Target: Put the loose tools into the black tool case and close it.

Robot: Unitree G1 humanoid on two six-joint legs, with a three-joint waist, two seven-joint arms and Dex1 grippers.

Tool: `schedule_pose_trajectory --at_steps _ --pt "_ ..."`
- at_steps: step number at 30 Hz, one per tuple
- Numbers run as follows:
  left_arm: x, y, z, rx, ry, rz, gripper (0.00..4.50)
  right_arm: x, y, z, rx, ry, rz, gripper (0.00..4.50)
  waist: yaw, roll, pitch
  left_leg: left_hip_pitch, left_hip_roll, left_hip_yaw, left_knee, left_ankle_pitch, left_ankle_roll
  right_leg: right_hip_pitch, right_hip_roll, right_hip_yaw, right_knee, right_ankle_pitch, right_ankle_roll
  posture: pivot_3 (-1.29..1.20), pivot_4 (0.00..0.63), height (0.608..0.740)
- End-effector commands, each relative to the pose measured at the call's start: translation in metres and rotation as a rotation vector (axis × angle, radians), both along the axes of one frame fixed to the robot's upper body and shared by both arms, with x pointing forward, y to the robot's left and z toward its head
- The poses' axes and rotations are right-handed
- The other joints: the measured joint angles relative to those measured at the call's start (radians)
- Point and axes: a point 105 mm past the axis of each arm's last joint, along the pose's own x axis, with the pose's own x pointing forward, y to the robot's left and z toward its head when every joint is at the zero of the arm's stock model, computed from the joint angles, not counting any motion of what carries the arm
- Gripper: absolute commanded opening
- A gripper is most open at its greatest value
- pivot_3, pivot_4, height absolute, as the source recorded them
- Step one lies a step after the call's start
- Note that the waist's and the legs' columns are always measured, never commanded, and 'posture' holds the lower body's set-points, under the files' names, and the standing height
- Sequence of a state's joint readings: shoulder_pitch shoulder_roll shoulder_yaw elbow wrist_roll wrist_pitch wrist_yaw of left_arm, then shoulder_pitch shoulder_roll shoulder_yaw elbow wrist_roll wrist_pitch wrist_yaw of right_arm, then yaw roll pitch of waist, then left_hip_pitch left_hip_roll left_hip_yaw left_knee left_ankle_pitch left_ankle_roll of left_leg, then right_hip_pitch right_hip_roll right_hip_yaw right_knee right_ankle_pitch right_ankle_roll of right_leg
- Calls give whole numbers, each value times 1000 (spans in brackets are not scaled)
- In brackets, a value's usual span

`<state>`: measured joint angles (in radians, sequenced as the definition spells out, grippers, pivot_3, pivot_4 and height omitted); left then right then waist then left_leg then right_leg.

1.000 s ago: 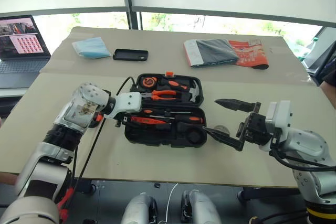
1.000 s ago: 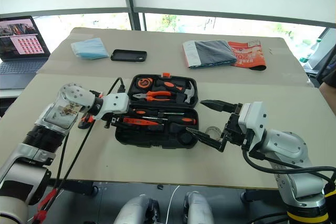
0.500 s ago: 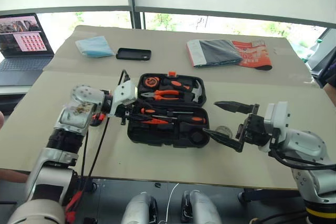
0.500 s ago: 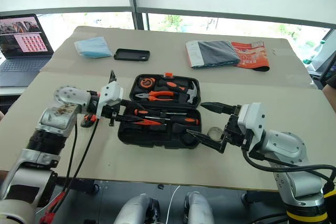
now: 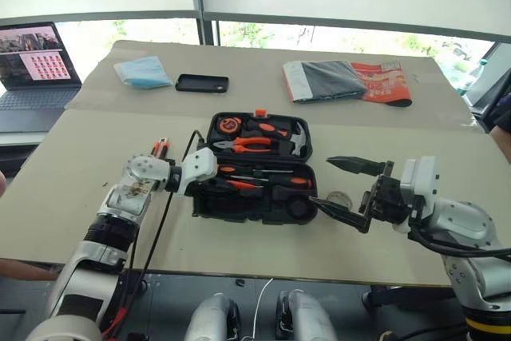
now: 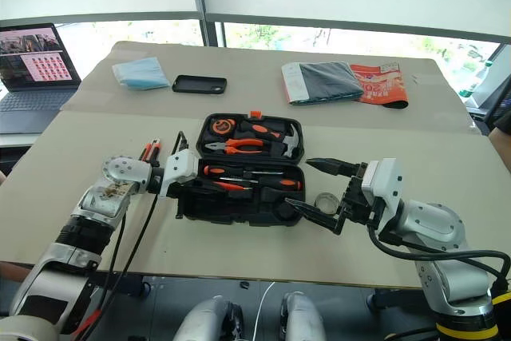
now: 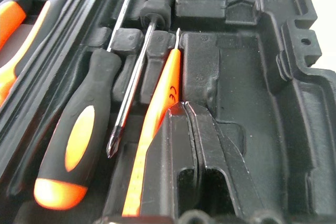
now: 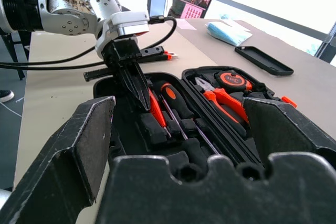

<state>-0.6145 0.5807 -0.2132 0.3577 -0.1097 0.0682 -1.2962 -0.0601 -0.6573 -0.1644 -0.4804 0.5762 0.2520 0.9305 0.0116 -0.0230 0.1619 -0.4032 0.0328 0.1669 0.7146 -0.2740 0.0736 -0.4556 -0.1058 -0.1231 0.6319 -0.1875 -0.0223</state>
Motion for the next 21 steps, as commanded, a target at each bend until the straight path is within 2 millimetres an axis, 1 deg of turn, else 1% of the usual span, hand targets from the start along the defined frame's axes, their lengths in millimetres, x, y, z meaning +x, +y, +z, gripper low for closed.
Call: schedule_pose_trajectory --at_steps 1,3,5,8,13,15,18,21 --pt "-5 -1 3 -68 29 8 58 -5 1 6 20 -17 13 4500 0 0 0 0 0 0 0 0 0 0 0 0 0 0 0 0 150 740" --pt "-9 -4 11 -114 22 -21 58 -6 0 5 20 -10 14 4500 -2 0 0 0 0 0 0 0 0 0 0 0 0 0 0 0 150 740" --pt "-10 -2 20 -147 12 -18 58 -6 -1 3 16 -2 16 4500 -1 0 0 -1 0 0 0 0 0 -1 0 0 0 0 0 0 150 740" --pt "-5 0 27 -177 -6 21 58 -6 -1 2 14 3 17 4500 0 0 0 -1 0 0 0 0 0 -1 0 0 0 0 0 0 150 740" --pt "4 3 19 -134 -28 71 58 -6 0 2 18 8 23 4500 0 0 0 -1 0 0 0 0 0 -1 0 0 -1 0 0 0 150 740" --pt "5 2 15 -128 -17 72 58 -6 1 1 19 10 24 4500 0 0 0 -1 0 0 0 0 0 -1 0 0 -1 0 0 0 150 740" --pt "-2 -1 9 -112 -8 18 58 -6 1 0 18 13 22 4500 0 0 0 -1 0 0 0 0 0 -1 0 0 -1 0 0 0 150 740" --pt "5 2 7 -95 -15 64 58 -5 1 1 20 12 17 4500 0 0 0 -1 0 0 0 0 0 -1 0 0 -1 0 0 0 150 740"
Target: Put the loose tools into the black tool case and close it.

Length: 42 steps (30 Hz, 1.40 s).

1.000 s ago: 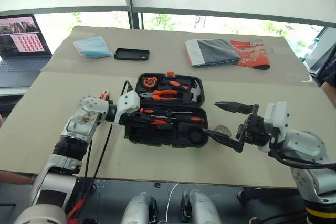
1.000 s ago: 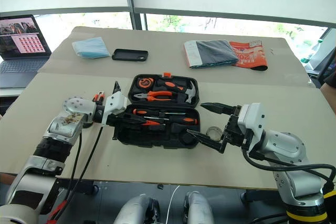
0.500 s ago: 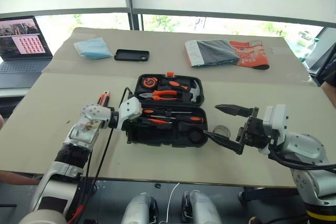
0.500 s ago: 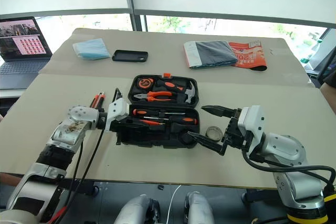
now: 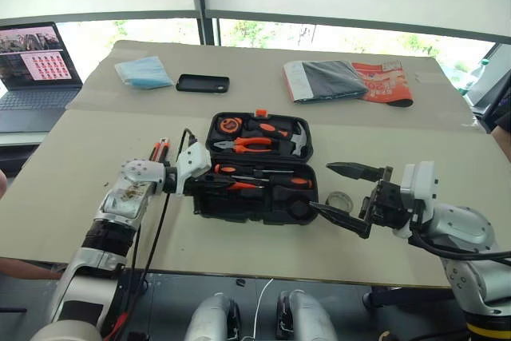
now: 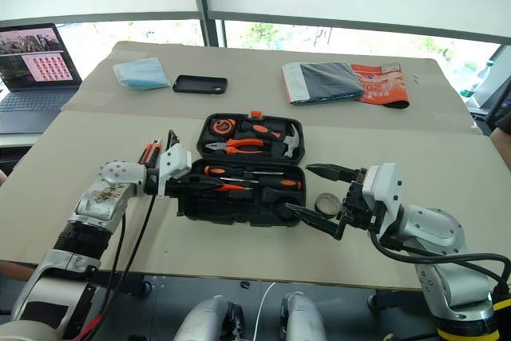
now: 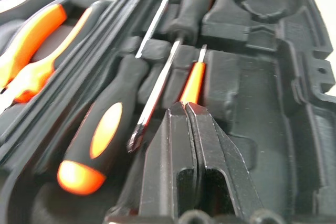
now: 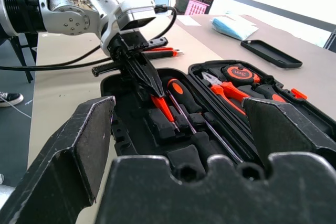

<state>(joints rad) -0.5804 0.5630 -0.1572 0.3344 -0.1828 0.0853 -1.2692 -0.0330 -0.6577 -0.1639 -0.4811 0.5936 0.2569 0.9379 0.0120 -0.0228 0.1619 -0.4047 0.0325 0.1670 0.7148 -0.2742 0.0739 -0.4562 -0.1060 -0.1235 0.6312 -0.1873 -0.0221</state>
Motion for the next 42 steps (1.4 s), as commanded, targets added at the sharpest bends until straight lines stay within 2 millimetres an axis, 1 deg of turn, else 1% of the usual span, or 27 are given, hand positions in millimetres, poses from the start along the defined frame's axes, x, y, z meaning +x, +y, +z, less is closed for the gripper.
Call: schedule_pose_trajectory --at_steps 1,8,12,14,16,21,24,26,29,33,34,42 --pt "8 3 -3 41 -12 41 58 -2 1 7 10 -22 7 4500 0 0 0 0 0 0 0 0 0 0 0 0 0 0 0 0 150 740" --pt "12 3 -20 112 9 35 58 -2 4 7 19 -25 7 4500 0 0 0 1 0 0 0 0 0 1 0 0 0 0 0 0 150 740" --pt "13 4 -23 105 1 34 58 -1 5 8 25 -32 5 4500 0 0 0 1 0 0 0 0 0 1 0 0 0 0 0 0 150 740" --pt "13 0 -15 60 -35 16 58 -1 6 9 28 -35 3 4500 -3 0 0 2 0 0 0 0 0 1 0 0 0 0 0 0 150 740" --pt "11 -2 0 -22 -69 -1 58 -1 5 9 30 -35 0 4500 -3 0 0 1 0 0 -1 0 1 1 0 0 0 0 0 0 150 740" --pt "8 -1 22 -85 -117 -39 58 -2 5 7 31 -31 -2 4500 -1 0 0 0 0 0 0 0 1 0 0 0 -1 0 0 0 150 740" --pt "2 -5 31 -112 -123 -85 58 -2 6 7 32 -30 -1 4500 0 0 0 -1 0 0 0 0 1 0 0 0 -1 0 0 0 150 740" --pt "0 -5 31 -96 -122 -97 58 -1 6 7 33 -29 0 4500 0 0 0 0 0 0 0 0 1 0 0 0 -1 0 0 0 150 740" --pt "-3 -5 27 -68 -114 -110 58 -1 7 6 34 -27 3 4500 0 0 0 0 0 0 0 0 1 0 0 0 -1 0 0 0 150 740" --pt "-2 -2 2 60 -85 -83 58 -1 8 6 39 -25 7 4500 -1 0 0 0 0 0 0 0 1 0 0 0 -1 0 0 0 150 740" --pt "-1 -2 -2 80 -89 -79 58 -1 8 6 40 -25 7 4500 0 0 0 0 0 0 0 0 1 0 0 0 -1 0 0 0 150 740" --pt "6 -4 -8 84 -53 -30 58 -1 8 6 38 -25 9 4500 1 0 0 0 0 0 0 0 1 0 0 0 -1 0 0 0 150 740"
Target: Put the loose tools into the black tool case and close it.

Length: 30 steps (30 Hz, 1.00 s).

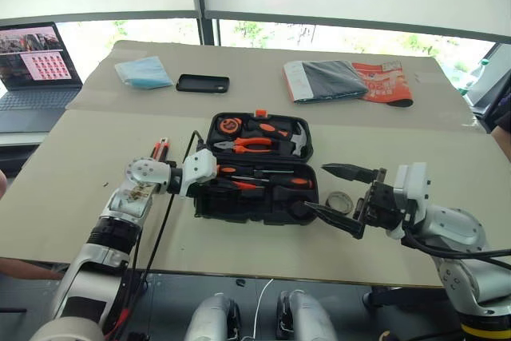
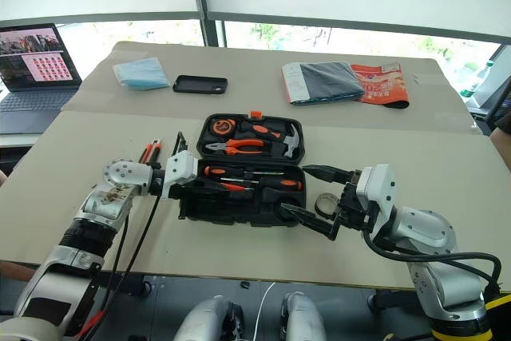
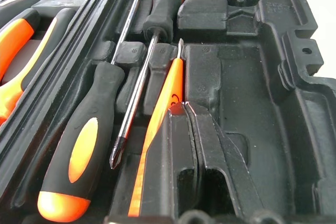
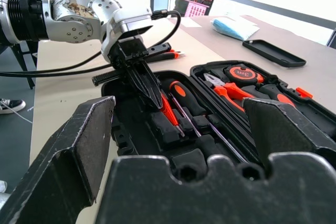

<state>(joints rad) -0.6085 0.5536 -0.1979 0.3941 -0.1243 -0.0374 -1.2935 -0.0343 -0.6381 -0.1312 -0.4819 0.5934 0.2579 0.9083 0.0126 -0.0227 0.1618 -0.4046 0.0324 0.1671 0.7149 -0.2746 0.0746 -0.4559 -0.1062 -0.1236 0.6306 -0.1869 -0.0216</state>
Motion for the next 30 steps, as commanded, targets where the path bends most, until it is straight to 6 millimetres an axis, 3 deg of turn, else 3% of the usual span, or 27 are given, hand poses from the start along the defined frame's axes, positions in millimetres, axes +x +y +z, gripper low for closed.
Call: schedule_pose_trajectory --at_steps 1,6,11,24,26,30 --pt "7 2 -3 12 6 52 58 -3 2 9 13 -41 10 4500 0 0 0 0 0 0 0 0 0 0 0 0 0 0 0 0 150 740" --pt "1 -5 18 -151 81 28 58 -6 3 7 15 -25 13 4500 2 0 0 0 0 0 1 0 0 1 0 0 0 0 1 0 150 740" --pt "4 3 18 -131 76 64 58 -6 3 6 13 -14 16 4500 -2 0 0 -1 0 0 0 0 0 0 0 0 0 0 1 0 150 740" --pt "9 3 -19 -17 137 137 58 -4 4 7 14 -17 14 4500 -1 0 0 1 0 0 0 0 0 1 0 0 0 0 1 0 150 740" --pt "6 -1 -17 -40 140 105 58 -5 3 7 11 -17 13 4500 -1 0 0 1 0 0 0 0 0 1 0 1 0 0 1 0 150 740" --pt "3 5 12 -182 94 117 58 -6 -2 6 -4 -18 9 4500 -2 0 0 1 0 0 0 0 0 1 0 1 0 0 1 0 150 740"
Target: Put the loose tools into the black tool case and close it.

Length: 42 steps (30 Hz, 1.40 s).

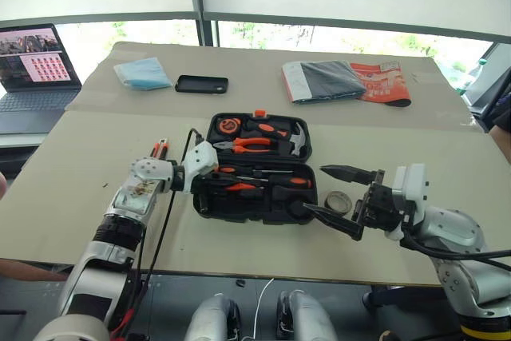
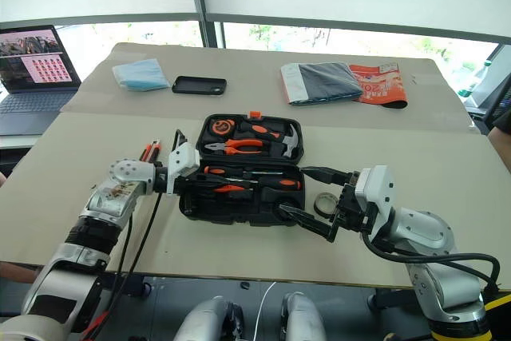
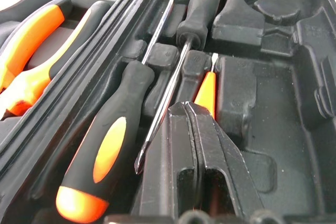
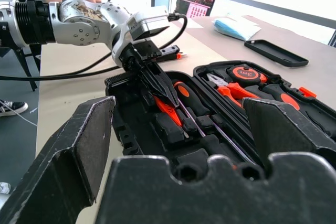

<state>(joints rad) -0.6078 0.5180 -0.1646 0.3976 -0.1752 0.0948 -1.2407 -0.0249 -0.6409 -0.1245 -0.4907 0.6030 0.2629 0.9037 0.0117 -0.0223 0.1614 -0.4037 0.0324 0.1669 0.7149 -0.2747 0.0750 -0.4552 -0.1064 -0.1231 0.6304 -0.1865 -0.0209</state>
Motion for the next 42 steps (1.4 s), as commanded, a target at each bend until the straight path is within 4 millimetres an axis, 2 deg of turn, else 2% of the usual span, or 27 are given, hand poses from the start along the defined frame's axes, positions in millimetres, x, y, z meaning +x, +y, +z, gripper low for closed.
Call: schedule_pose_trajectory --at_steps 1,3,5,8,10,13,15,17,18,21,22,24,26,29,30,34,36,39,42 --pt "-7 13 20 -113 -21 34 293 -4 -6 7 -17 -33 0 4500 -2 0 0 0 0 0 0 0 0 0 0 0 0 0 0 0 150 740" --pt "-13 25 42 -225 -61 69 730 -4 -12 6 -31 -39 -5 4500 -7 0 0 -1 0 0 0 0 0 -1 0 1 0 0 0 0 150 740" --pt "-21 53 59 -306 -120 165 1546 -3 -19 5 -49 -65 -19 4500 -9 -1 0 -1 1 0 0 0 0 -1 -2 1 0 0 0 0 150 740" --pt "-35 104 61 -326 -172 386 2658 -4 -26 2 -62 -102 -29 4500 -14 0 0 0 1 0 -1 1 -1 -1 -3 1 -1 0 0 0 150 740" --pt "-44 127 59 -331 -179 499 3415 -5 -28 -1 -69 -107 -27 4500 -15 0 0 2 1 0 -2 0 -1 0 -4 2 -1 0 0 0 150 740" --pt "-69 177 51 -327 -208 747 4429 -7 -27 -2 -63 -122 -21 4500 -10 0 0 2 1 0 -3 0 -2 0 -5 1 -1 0 0 0 150 740" --pt "-101 223 40 -284 -212 978 4429 -5 -29 0 -25 -149 -68 4500 -10 -1 0 1 1 0 -3 -3 -7 -1 -6 1 -2 0 0 0 150 740" --pt "-121 249 28 -201 -170 1134 4429 -8 -27 4 30 -138 -49 4500 -13 -1 0 1 2 0 -4 -4 -9 -1 -6 1 -3 0 0 0 150 740" --pt "-128 253 23 -174 -133 1171 4429 -9 -26 5 57 -115 -37 4500 -11 -1 1 1 2 0 -4 -5 -10 -1 -6 1 -3 0 0 0 150 740" --pt "-137 260 20 -162 -68 1276 4429 -10 -24 8 70 -113 -19 4500 10 0 1 3 1 -1 -4 -7 -9 -2 -7 0 -4 -2 -2 0 150 740" --pt "-135 257 25 -185 -60 1268 4429 -10 -22 8 65 -121 -9 4500 17 0 1 4 1 -2 -4 -11 -4 -2 -8 -1 -5 -4 -7 0 150 740" --pt "-132 252 31 -214 -51 1247 4429 -10 -21 9 60 -127 2 4500 26 0 1 3 1 -2 -3 -11 -4 -2 -8 0 -5 -4 -7 0 150 740" --pt "-124 237 37 -240 10 1179 4429 -8 -18 11 65 -134 12 4500 27 -1 1 4 1 -2 -4 -11 -4 -2 -8 0 -5 -4 -7 0 150 740" --pt "-105 222 42 -205 99 1170 4429 -5 -11 17 68 -150 37 4500 26 -1 1 3 1 -1 -4 -7 -12 -2 -7 0 -4 -4 -7 0 150 740" --pt "-92 215 47 -206 112 1175 4429 -5 -7 20 73 -158 51 4500 26 0 1 3 1 -1 -5 -6 -14 -2 -7 0 -4 -4 -7 0 150 740" --pt "-61 181 52 -229 216 1122 4429 -3 5 28 82 -186 92 4500 25 0 1 3 1 -1 -5 -5 -16 -1 -5 1 -1 -1 -1 0 150 740" --pt "-49 176 45 -149 233 1159 4429 -3 9 30 81 -195 105 4500 17 0 1 2 1 0 -5 -4 -16 -1 -3 1 -1 -1 -1 0 150 740" --pt "-31 170 47 -187 222 1183 4429 1 12 32 86 -197 109 4500 3 -1 1 2 1 1 -5 -4 -16 -1 1 1 -1 -1 -1 0 150 740" --pt "0 173 30 -143 266 1294 4429 4 18 33 76 -200 122 4500 1 -1 1 2 0 2 -5 -3 -18 0 2 1 0 -1 -1 0 150 740"
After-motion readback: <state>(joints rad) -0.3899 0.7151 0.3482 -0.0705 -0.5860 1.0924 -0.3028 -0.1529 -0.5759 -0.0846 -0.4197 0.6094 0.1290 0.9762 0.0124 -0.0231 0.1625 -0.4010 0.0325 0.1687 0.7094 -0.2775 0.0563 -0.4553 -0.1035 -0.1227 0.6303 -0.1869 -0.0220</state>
